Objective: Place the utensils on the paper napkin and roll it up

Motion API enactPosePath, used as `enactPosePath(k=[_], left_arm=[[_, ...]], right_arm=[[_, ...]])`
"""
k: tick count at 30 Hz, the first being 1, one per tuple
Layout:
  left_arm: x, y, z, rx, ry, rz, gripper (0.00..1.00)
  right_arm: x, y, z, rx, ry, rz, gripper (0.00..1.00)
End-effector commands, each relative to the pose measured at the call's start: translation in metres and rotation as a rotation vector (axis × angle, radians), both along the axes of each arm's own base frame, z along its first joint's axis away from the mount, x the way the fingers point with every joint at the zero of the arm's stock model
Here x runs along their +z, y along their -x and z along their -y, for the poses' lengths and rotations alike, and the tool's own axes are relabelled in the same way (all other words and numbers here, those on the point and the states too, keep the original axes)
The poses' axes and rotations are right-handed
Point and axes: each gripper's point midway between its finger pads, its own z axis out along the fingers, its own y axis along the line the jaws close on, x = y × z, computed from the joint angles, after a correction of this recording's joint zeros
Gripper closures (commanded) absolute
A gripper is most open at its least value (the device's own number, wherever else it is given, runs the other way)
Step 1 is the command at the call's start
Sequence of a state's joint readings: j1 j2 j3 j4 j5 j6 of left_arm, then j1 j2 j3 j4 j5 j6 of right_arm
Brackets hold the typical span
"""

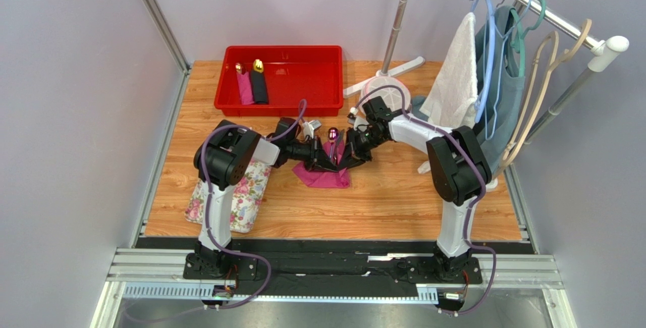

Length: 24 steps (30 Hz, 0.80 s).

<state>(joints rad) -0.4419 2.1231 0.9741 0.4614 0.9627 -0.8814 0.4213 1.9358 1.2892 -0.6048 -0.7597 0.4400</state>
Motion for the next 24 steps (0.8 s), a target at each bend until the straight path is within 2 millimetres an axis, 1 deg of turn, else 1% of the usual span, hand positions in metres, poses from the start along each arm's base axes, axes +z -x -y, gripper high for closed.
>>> enactPosePath(k=[1, 6, 11, 14, 17, 18, 20, 23, 24], left_arm=[[-0.014, -0.011, -0.008, 0.041, -0.045, 0.024, 1.00], [-0.010, -0.014, -0.009, 0.048, -0.039, 0.030, 1.00], [0.000, -0.016, -0.008, 0.052, -0.018, 0.042, 1.00], [0.011, -0.017, -0.006, 0.054, 0.010, 0.055, 1.00], [0.030, -0.017, -0.005, 0.050, 0.038, 0.077, 1.00], [0.033, -0.016, -0.006, 0.050, 0.038, 0.079, 1.00], [0.040, -0.011, -0.011, 0.044, 0.030, 0.079, 0.98], [0.040, -0.004, -0.023, 0.041, 0.006, 0.063, 0.98], [0.038, -0.001, -0.026, 0.038, -0.003, 0.057, 0.98]], right_arm=[[-0.009, -0.004, -0.012, -0.006, -0.007, -0.024, 1.00], [-0.032, -0.005, -0.006, -0.036, 0.055, -0.053, 1.00], [-0.042, -0.004, -0.006, -0.055, 0.070, -0.079, 1.00], [-0.048, -0.003, -0.003, -0.061, 0.090, -0.084, 1.00], [-0.056, -0.002, 0.002, -0.066, 0.126, -0.087, 1.00], [-0.057, -0.002, 0.003, -0.068, 0.133, -0.088, 1.00], [-0.061, 0.000, 0.006, -0.068, 0.149, -0.092, 1.00], [-0.061, 0.001, 0.006, -0.067, 0.151, -0.094, 1.00], [-0.058, 0.000, 0.006, -0.067, 0.146, -0.086, 1.00]])
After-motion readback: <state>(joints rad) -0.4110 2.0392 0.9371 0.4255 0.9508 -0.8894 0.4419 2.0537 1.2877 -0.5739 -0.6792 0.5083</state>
